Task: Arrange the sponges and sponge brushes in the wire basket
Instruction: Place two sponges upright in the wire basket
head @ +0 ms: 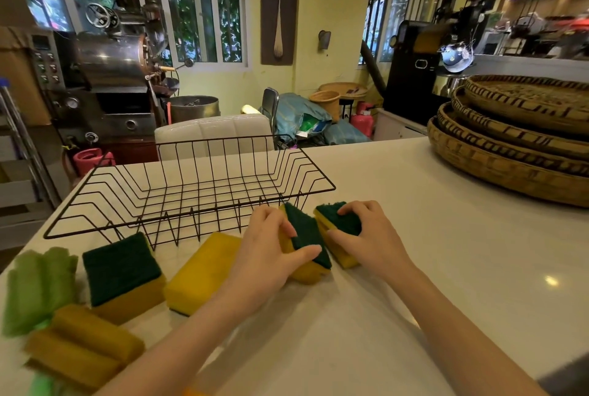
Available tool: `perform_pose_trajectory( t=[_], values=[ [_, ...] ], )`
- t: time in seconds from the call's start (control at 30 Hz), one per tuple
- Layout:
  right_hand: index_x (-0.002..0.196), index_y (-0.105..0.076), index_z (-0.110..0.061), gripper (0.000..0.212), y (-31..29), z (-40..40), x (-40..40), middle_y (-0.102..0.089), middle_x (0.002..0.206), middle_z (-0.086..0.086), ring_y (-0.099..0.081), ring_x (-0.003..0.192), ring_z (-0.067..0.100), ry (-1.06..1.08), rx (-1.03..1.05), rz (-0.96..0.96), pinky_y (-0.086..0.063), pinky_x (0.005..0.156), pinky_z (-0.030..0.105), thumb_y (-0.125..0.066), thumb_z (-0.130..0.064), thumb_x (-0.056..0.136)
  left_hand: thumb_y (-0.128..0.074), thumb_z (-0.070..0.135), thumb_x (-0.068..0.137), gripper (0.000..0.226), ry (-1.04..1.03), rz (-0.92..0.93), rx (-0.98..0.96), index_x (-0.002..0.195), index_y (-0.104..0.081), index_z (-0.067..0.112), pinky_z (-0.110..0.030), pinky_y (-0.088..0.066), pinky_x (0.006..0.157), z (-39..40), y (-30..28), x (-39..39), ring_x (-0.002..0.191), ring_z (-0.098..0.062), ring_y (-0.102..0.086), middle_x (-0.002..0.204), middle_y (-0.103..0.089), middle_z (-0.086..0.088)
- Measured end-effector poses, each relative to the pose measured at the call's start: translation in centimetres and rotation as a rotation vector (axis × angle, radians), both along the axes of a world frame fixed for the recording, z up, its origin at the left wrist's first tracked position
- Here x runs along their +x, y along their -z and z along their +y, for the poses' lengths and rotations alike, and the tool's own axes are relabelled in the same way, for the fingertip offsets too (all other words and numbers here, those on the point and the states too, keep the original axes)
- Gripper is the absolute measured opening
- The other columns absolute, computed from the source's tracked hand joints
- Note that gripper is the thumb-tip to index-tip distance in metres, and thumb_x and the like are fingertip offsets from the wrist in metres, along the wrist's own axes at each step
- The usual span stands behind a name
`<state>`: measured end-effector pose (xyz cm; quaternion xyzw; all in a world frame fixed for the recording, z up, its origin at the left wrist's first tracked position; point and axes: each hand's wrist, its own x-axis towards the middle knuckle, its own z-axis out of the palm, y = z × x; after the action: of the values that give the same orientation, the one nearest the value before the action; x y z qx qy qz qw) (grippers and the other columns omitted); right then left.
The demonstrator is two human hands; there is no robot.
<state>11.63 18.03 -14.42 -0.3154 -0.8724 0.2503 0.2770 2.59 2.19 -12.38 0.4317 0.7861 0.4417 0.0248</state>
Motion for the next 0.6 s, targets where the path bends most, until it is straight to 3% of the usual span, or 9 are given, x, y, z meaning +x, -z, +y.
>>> perform_pose_trajectory(
  t=[0.1,0.23,0.33,0.4,0.6],
  values=[
    [0.108,-0.051,-0.028,0.043,-0.03,-0.14,-0.03,-0.043,0.113,-0.003,-0.042,0.094,0.009,0.005,0.018,-0.021,-0.046,0.073,0.023,-0.066,-0.044,0.071,-0.069,0.042,0.068,0.033,0.011,0.06,-0.024,0.084,-0.048,0.022,0.011,-0.023,0.069,-0.04,-0.07,0.1,0.095,0.0,-0.034,0.106,-0.038,0.012],
    [0.109,-0.05,-0.028,0.044,-0.11,-0.26,-0.01,-0.043,0.118,0.0,-0.041,0.096,0.01,0.001,0.029,-0.044,-0.047,0.075,0.025,-0.066,-0.045,0.071,-0.062,0.045,0.074,0.035,0.026,0.168,-0.085,0.1,-0.044,0.028,0.003,-0.037,0.066,-0.13,-0.13,0.42,0.103,-0.004,-0.039,0.125,-0.032,0.008],
    [0.108,-0.049,-0.029,0.045,-0.07,-0.31,-0.03,-0.043,0.117,0.0,-0.043,0.097,0.011,-0.001,0.026,-0.057,-0.048,0.077,0.026,-0.067,-0.046,0.071,-0.055,0.044,0.08,0.054,0.042,0.239,-0.186,0.128,-0.033,0.034,-0.024,-0.045,0.093,-0.21,-0.24,0.66,0.125,-0.016,-0.035,0.149,-0.011,0.008],
    [0.108,-0.049,-0.029,0.045,-0.09,-0.3,-0.02,-0.043,0.116,0.0,-0.043,0.096,0.012,0.0,0.021,-0.06,-0.048,0.076,0.025,-0.067,-0.046,0.07,-0.051,0.044,0.082,0.056,0.047,0.255,-0.239,0.133,-0.029,0.035,-0.033,-0.041,0.101,-0.27,-0.4,0.73,0.132,-0.019,-0.027,0.152,-0.005,0.008],
    [0.105,-0.048,-0.03,0.045,-0.15,-0.38,0.05,-0.038,0.108,-0.004,-0.045,0.096,0.013,-0.011,0.015,-0.061,-0.05,0.076,0.028,-0.067,-0.048,0.068,-0.043,0.047,0.084,0.054,0.058,0.243,-0.333,0.134,-0.026,0.034,-0.024,-0.041,0.089,-0.27,0.03,0.44,0.123,-0.016,-0.037,0.147,-0.02,0.002]
  ],
)
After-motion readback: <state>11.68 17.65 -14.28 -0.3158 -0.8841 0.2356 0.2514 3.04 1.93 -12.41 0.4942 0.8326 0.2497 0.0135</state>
